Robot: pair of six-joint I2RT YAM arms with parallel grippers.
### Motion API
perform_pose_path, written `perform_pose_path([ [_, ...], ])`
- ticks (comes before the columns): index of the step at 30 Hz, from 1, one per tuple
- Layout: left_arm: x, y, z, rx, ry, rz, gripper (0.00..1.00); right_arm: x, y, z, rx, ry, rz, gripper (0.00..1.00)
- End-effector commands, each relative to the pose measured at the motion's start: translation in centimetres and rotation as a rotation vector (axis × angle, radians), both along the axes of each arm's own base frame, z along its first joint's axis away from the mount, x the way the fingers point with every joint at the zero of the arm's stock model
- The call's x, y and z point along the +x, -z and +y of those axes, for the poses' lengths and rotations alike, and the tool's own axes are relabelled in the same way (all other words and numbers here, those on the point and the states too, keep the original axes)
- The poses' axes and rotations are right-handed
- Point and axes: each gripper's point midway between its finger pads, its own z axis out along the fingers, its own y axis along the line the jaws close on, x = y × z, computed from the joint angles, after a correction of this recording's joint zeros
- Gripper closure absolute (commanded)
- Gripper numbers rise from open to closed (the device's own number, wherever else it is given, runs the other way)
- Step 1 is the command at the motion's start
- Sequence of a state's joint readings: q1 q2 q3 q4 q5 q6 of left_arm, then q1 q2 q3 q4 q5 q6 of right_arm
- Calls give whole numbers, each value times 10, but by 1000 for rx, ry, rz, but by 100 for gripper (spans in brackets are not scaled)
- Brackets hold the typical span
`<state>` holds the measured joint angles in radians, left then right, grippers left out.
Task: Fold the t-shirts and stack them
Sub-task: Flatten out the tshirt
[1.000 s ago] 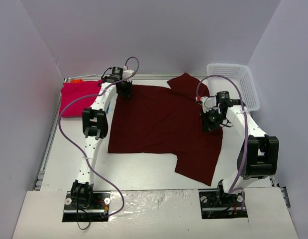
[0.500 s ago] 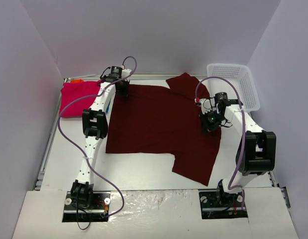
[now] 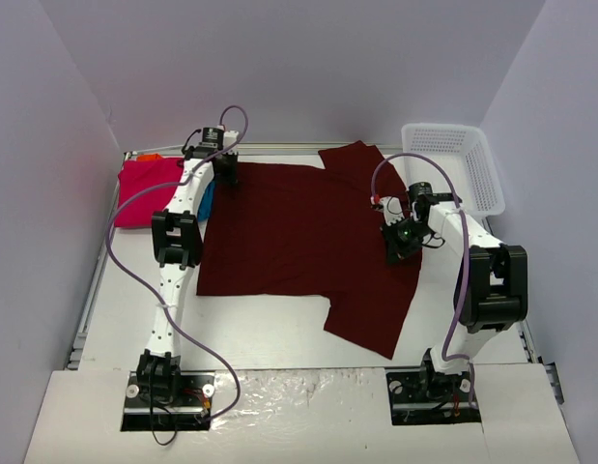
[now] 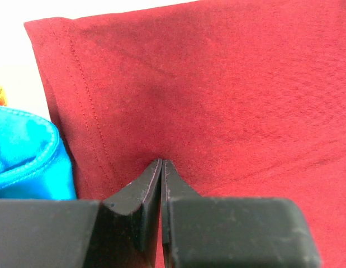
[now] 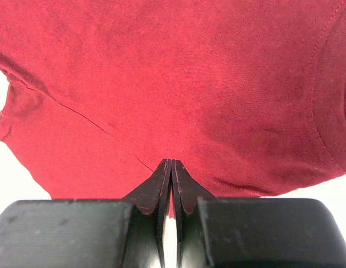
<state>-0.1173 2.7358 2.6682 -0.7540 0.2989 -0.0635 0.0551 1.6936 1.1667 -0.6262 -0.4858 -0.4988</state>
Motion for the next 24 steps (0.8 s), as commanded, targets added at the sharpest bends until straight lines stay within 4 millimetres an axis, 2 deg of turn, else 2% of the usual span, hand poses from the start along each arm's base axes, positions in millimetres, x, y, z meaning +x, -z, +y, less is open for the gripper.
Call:
perform_pose_path([
  [1, -6, -16, -4, -30, -7, 2, 97, 2, -10, 2, -5, -11, -15, 100],
  [3, -10, -24, -12, -36, 4, -3, 90, 0, -12, 3, -3, -13, -19, 100],
  [4, -9, -43, -16, -47, 13, -37, 87, 1, -13, 3, 0, -15, -24, 100],
  [6, -14, -56, -22, -63, 25, -46, 79, 0, -17, 3, 1, -18, -38, 100],
  [7, -17, -79, -26, -76, 33, -77, 74, -1, -18, 3, 1, -19, -41, 100],
  [8, -21, -84, -27, -82, 40, -73, 61, 0, -23, 2, -3, -21, -61, 100],
  [9, -29, -108, -33, -94, 64, -100, 58, -1, -25, 1, -7, -20, -67, 98],
  [11, -42, -127, -37, -74, 112, -117, 48, -3, -30, -1, -17, -21, -91, 89],
  [12, -58, -144, -42, -63, 138, -123, 47, -4, -32, -1, -18, -22, -103, 80],
  [13, -66, -153, -45, -52, 160, -134, 46, -4, -35, -2, -17, -25, -116, 63],
  [14, -75, -159, -45, -43, 171, -140, 45, -4, -43, -1, -13, -27, -146, 55],
  [15, -94, -171, -46, -24, 206, -159, 39, -4, -44, -1, -12, -27, -158, 54],
  [16, -104, -177, -44, -16, 219, -171, 35, -4, -46, -1, -10, -27, -170, 51],
  [17, -114, -180, -42, 12, 250, -185, 32, -3, -51, -2, -9, -24, -192, 34],
  [18, -135, -184, -36, 31, 264, -188, 25, -1, -52, -2, -11, -14, -208, 30],
  [20, -159, -183, -31, 82, 358, -201, 18, 0, -54, -3, -8, -8, -225, 28],
  [21, -180, -195, -27, 98, 403, -221, 17, 1, -53, -3, -9, -1, -228, 31],
  [22, -205, -170, -25, 118, 466, -155, 17, 1, -53, -4, -9, 2, -226, 37],
  [23, -221, -161, -22, 172, 560, -144, 17, 2, -49, -5, -15, 5, -216, 47],
  [24, -237, -150, -17, 212, 591, -110, 18, 2, -45, -8, -22, 14, -203, 53],
])
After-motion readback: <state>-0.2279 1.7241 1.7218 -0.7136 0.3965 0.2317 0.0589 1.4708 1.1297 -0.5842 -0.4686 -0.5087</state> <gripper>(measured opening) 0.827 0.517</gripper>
